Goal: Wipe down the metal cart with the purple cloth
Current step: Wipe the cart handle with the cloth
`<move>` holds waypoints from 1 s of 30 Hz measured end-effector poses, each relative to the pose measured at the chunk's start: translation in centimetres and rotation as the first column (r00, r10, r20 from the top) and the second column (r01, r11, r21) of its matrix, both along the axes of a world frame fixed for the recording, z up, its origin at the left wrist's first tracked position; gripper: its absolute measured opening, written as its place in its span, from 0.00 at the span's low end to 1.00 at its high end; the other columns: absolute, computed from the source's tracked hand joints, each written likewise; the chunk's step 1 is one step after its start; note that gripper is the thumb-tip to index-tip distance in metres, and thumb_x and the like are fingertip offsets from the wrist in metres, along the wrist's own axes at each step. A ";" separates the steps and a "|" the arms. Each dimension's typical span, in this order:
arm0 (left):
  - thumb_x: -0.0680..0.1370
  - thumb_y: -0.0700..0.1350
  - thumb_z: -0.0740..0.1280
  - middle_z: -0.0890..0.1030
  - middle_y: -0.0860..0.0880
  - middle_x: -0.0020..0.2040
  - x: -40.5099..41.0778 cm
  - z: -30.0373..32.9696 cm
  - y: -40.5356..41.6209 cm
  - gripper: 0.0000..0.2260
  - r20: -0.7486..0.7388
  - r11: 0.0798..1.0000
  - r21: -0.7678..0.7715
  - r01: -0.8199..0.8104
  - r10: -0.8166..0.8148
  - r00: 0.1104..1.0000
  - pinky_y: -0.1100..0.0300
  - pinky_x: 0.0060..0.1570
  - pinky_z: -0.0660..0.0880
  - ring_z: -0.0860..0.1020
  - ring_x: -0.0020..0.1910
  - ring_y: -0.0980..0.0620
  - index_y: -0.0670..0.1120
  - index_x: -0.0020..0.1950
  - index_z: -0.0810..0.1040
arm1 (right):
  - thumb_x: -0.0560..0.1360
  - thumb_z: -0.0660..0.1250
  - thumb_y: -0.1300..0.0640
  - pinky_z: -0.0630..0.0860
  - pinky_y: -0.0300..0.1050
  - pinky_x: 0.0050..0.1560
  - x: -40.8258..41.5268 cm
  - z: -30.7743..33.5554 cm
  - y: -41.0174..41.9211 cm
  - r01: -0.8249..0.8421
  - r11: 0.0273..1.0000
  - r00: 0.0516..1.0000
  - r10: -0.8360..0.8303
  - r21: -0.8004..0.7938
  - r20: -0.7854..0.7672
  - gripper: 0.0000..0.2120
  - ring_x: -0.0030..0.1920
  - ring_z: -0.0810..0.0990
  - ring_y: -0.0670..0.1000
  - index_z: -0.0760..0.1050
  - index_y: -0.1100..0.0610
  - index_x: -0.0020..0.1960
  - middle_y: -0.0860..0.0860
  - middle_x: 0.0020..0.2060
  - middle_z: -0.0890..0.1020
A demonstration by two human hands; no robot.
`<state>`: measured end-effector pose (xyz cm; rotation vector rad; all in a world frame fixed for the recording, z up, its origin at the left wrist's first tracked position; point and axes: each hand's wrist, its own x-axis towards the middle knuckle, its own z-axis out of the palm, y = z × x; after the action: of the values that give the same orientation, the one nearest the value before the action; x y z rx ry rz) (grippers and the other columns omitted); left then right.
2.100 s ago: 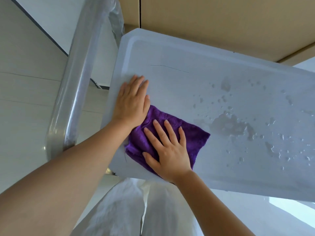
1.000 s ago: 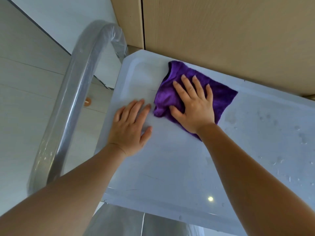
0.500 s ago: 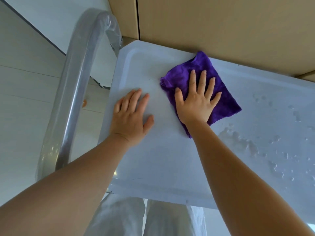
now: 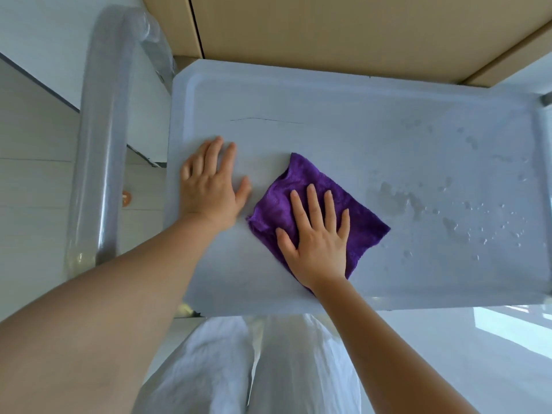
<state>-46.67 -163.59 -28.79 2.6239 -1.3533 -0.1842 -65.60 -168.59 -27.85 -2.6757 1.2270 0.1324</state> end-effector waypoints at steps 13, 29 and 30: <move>0.72 0.50 0.53 0.74 0.38 0.64 -1.0 1.0 -0.7 0.25 0.019 0.995 0.035 0.096 -0.097 0.995 0.40 0.57 0.67 0.72 0.64 0.39 0.38 0.63 0.73 | 0.72 0.56 0.34 0.51 0.61 0.71 -11.2 0.5 -2.0 -0.491 0.870 0.871 0.491 0.040 0.022 0.33 0.73 0.58 0.55 0.59 0.45 0.73 0.49 0.73 0.62; 0.76 0.46 0.54 0.75 0.39 0.63 -10.1 2.1 -8.4 0.21 -0.194 0.979 -0.147 0.141 -0.168 0.967 0.40 0.60 0.71 0.72 0.64 0.39 0.36 0.63 0.72 | 0.73 0.55 0.35 0.49 0.59 0.72 -8.2 -0.1 -11.8 -0.609 0.793 0.793 0.606 0.023 0.065 0.32 0.74 0.56 0.56 0.59 0.47 0.74 0.50 0.74 0.63; 0.76 0.46 0.54 0.74 0.39 0.64 -10.3 2.0 -8.4 0.21 -0.209 0.978 -0.177 0.107 -0.144 0.967 0.42 0.60 0.71 0.72 0.64 0.40 0.36 0.64 0.72 | 0.72 0.55 0.35 0.49 0.59 0.72 -7.9 -0.2 -12.5 -0.608 0.794 0.793 0.605 0.020 0.072 0.33 0.74 0.56 0.55 0.59 0.47 0.74 0.50 0.74 0.63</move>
<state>-56.93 -172.02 -26.83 2.3063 -1.3939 -0.3553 -73.55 -181.05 -28.04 -2.9031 0.2906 0.1599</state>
